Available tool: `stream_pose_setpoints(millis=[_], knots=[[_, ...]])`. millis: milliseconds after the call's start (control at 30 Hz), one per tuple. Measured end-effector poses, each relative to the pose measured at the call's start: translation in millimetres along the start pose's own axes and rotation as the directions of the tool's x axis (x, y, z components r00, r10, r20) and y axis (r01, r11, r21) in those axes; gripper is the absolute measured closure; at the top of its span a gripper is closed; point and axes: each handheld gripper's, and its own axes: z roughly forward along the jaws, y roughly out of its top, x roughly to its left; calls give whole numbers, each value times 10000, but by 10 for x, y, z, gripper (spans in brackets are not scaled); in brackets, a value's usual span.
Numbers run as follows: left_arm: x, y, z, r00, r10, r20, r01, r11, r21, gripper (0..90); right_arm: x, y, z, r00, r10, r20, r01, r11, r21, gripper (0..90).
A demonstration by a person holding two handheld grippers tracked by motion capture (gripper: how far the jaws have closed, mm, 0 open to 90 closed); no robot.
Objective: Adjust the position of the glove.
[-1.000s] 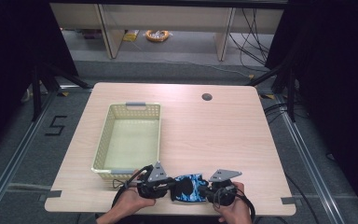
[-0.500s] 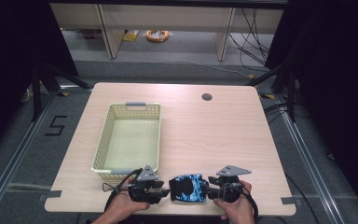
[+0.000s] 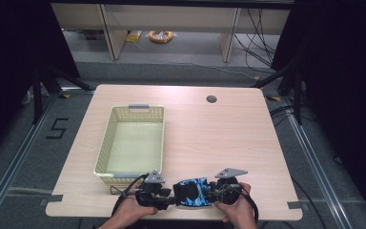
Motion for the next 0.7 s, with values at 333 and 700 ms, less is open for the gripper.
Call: stream_pose_setpoints(millis=[333,700], knots=[[13,25,66,9967,-600,544,599,9982,33,583,17,-39,-10,9998,-176,-116,175,9998,-55,658],[-43,83,169,9982,-275,535,282,9995,-120,646,-4,-52,-7,9993,-55,-374,48,9998,-178,729]])
